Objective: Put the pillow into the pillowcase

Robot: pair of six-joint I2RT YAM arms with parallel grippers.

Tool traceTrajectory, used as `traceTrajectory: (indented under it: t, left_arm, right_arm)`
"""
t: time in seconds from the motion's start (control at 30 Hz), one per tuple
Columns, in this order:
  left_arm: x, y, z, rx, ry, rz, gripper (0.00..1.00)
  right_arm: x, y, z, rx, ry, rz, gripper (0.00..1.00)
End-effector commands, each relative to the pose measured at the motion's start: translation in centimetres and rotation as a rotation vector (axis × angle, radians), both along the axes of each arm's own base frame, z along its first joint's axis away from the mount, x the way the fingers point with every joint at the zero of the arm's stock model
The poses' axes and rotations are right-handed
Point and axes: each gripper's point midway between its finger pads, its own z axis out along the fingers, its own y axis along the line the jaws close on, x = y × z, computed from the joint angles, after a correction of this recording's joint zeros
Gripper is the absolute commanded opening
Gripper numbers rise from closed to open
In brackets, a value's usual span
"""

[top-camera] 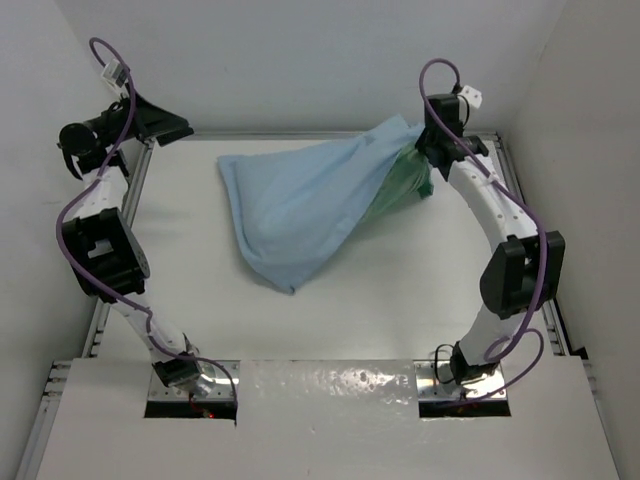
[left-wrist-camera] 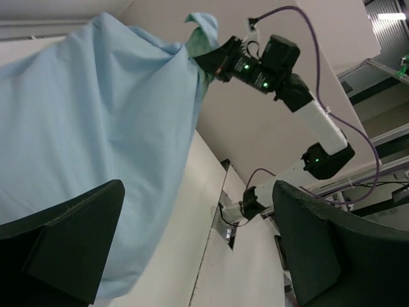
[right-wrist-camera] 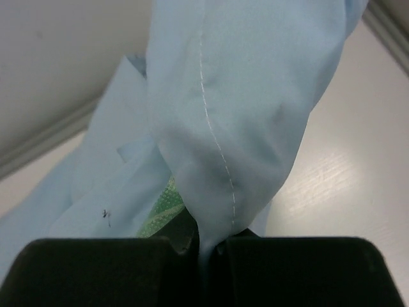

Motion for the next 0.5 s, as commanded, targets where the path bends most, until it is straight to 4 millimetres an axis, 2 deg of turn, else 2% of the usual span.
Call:
traceTrajectory:
  t: [0.0, 0.03, 0.07, 0.1, 0.13, 0.17, 0.2, 0.23, 0.27, 0.33, 0.4, 0.43, 0.47]
  left_arm:
    - [-3.8, -2.2, 0.8, 0.258, -0.291, -0.087, 1.0]
    - [-4.5, -2.8, 2.1, 0.275, -0.338, -0.094, 1.0]
    - [-6.4, -3.8, 4.9, 0.303, -0.416, -0.098, 1.0]
    - [-7.3, -4.3, 7.8, 0.287, -0.408, -0.106, 1.0]
    - [-7.7, -4.6, 9.7, 0.329, -0.535, -0.101, 1.0]
    - [-9.5, -4.9, 14.1, 0.302, -0.517, -0.075, 1.0]
    - [-9.7, -4.8, 16.1, 0.359, -0.673, -0.047, 1.0]
    - [-10.4, -4.6, 17.9, 0.377, -0.724, -0.015, 1.0]
    - [-11.8, -4.2, 20.7, 0.402, -0.767, 0.042, 1.0]
    - [-13.3, -4.3, 23.9, 0.442, -0.914, 0.127, 1.0]
    - [-12.4, -2.3, 26.1, 0.454, -1.006, 0.291, 1.0]
    - [-11.8, -1.1, 26.2, 0.432, -0.925, 0.384, 1.0]
    - [-9.9, 2.0, 27.8, 0.415, -0.915, 0.624, 1.0]
  right_arm:
    - [-0.5, 5.2, 2.1, 0.109, -0.092, 0.171, 0.0]
    - [-0.5, 5.5, 2.3, 0.106, -0.114, 0.183, 0.0]
    - [-0.6, 5.7, 2.9, 0.093, -0.132, 0.19, 0.0]
    - [-1.1, 6.3, 3.6, 0.065, -0.147, 0.21, 0.0]
    - [-1.1, 6.3, 4.2, 0.05, -0.162, 0.21, 0.0]
    - [-1.3, 6.8, 4.6, 0.032, -0.168, 0.229, 0.0]
    - [-1.5, 7.0, 5.0, 0.028, -0.175, 0.24, 0.0]
    - [-1.6, 7.1, 5.4, 0.02, -0.181, 0.245, 0.0]
    - [-1.7, 7.3, 5.6, 0.01, -0.184, 0.251, 0.0]
    - [-2.1, 7.8, 6.2, -0.004, -0.194, 0.262, 0.0]
    - [-2.5, 8.7, 6.7, -0.02, -0.2, 0.291, 0.0]
    - [-2.6, 8.9, 6.9, -0.036, -0.199, 0.301, 0.0]
    - [-2.8, 9.4, 7.1, -0.043, -0.198, 0.313, 0.0]
